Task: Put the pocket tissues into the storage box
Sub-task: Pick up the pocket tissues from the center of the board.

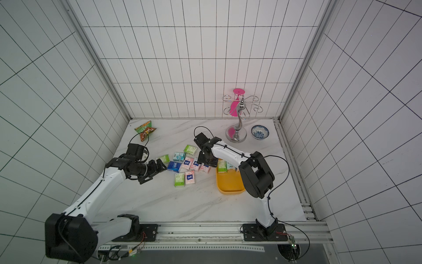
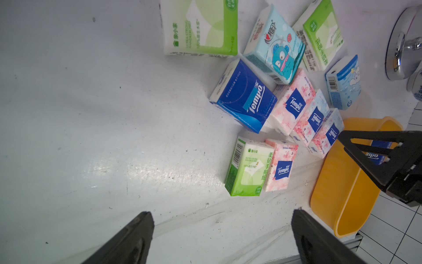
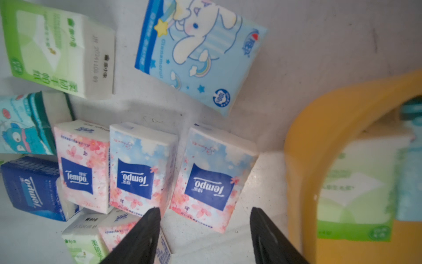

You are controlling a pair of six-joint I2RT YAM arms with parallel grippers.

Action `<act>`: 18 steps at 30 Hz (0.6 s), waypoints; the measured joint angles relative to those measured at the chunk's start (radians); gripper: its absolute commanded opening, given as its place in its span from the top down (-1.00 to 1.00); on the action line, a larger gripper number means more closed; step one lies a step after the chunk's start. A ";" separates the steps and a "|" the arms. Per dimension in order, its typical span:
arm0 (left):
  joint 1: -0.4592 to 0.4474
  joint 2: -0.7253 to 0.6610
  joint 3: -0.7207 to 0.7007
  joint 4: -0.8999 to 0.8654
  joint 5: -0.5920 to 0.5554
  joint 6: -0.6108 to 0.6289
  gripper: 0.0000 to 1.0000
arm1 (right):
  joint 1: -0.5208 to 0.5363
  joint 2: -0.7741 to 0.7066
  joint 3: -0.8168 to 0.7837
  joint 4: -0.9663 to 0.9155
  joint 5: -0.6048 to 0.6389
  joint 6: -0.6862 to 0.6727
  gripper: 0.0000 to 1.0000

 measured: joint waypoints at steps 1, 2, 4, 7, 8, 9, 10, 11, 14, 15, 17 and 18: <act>0.001 -0.005 -0.002 0.000 0.000 0.000 -0.95 | 0.000 0.006 0.000 -0.003 0.006 0.008 -0.32; 0.002 -0.008 -0.003 -0.001 0.000 0.000 -0.95 | 0.000 0.010 0.000 -0.004 0.010 0.014 -0.32; 0.002 -0.011 -0.003 -0.003 0.000 0.002 -0.95 | 0.000 0.021 0.008 -0.008 0.018 0.024 -0.32; 0.002 -0.011 -0.004 -0.004 0.000 0.003 -0.95 | 0.000 0.035 0.030 -0.013 0.030 0.035 -0.32; 0.002 -0.011 -0.004 -0.004 0.000 0.003 -0.95 | 0.000 0.039 0.034 -0.013 0.033 0.038 -0.32; 0.002 -0.011 -0.005 -0.003 0.000 0.003 -0.95 | -0.001 0.042 0.038 -0.014 0.035 0.040 -0.32; 0.002 -0.011 -0.006 -0.004 0.000 0.003 -0.95 | 0.000 0.046 0.043 -0.016 0.037 0.042 -0.32; 0.003 -0.011 -0.007 -0.004 0.000 0.003 -0.95 | -0.001 0.050 0.045 -0.017 0.039 0.045 -0.32; 0.003 -0.011 -0.011 -0.004 0.000 0.003 -0.96 | -0.001 0.064 0.046 -0.018 0.042 0.049 -0.32; 0.004 -0.011 -0.011 -0.004 0.000 0.003 -0.95 | -0.001 0.069 0.047 -0.018 0.042 0.050 -0.32; 0.005 -0.011 -0.012 -0.004 0.000 0.003 -0.95 | -0.001 0.082 0.047 -0.019 0.042 0.050 -0.32; 0.005 -0.011 -0.013 -0.004 0.000 0.003 -0.95 | -0.001 0.087 0.047 -0.019 0.042 0.050 -0.32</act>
